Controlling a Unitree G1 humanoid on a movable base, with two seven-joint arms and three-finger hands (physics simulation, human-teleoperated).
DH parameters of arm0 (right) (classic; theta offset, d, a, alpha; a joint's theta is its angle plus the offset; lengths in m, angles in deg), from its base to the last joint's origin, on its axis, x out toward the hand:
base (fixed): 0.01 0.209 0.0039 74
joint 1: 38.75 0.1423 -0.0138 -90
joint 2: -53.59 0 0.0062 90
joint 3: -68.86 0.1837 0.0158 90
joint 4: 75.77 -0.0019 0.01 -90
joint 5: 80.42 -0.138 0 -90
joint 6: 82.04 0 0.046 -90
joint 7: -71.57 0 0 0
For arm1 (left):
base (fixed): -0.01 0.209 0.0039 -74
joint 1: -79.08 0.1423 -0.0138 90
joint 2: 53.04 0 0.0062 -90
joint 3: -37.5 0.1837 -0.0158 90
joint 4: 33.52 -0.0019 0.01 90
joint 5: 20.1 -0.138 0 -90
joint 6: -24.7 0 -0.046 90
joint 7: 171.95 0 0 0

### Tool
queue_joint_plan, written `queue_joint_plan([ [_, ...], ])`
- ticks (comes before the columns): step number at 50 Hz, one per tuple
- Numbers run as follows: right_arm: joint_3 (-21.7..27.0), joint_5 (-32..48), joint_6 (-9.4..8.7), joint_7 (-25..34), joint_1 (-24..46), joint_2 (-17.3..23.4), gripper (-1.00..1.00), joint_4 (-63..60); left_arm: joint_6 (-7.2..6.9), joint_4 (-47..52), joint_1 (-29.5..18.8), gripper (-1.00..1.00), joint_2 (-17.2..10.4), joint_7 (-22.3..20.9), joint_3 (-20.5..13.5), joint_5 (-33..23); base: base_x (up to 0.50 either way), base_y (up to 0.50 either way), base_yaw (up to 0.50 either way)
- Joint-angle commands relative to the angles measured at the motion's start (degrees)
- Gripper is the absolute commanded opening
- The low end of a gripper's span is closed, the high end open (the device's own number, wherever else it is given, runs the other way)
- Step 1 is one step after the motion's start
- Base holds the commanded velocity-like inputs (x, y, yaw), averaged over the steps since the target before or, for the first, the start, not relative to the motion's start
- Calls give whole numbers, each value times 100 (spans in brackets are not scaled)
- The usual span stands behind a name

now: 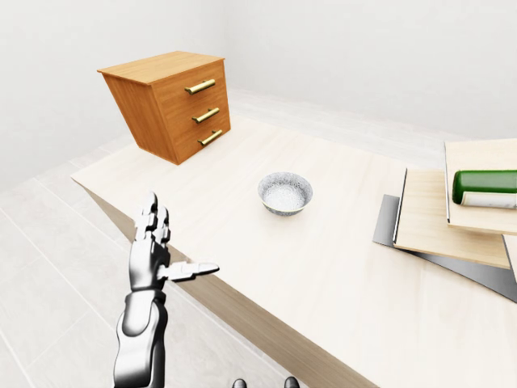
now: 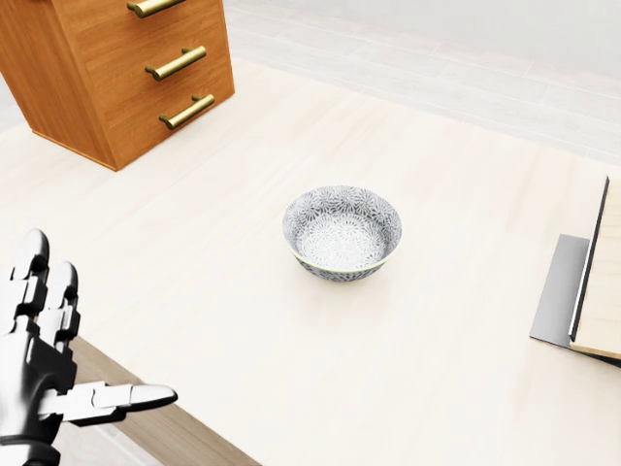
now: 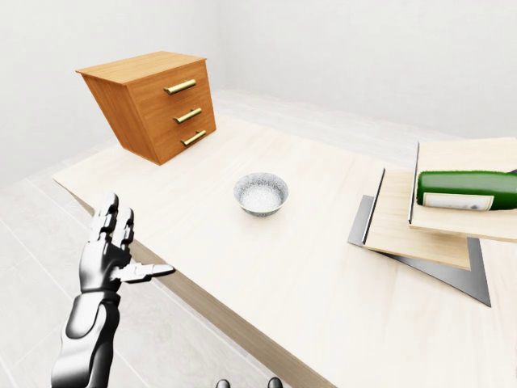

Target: Put the wine bottle on the wine rack.

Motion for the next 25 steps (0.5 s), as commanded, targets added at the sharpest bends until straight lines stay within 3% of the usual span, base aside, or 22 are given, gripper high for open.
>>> queue_joint_plan([
  [1,45,-167,0,169,-169,192,79,-41,2,5,6,100,6,1,9,-6,0,0,0],
  [25,-177,-351,0,541,307,997,82,-728,-54,19,-61,100,-10,24,13,-8,0,0,0],
])
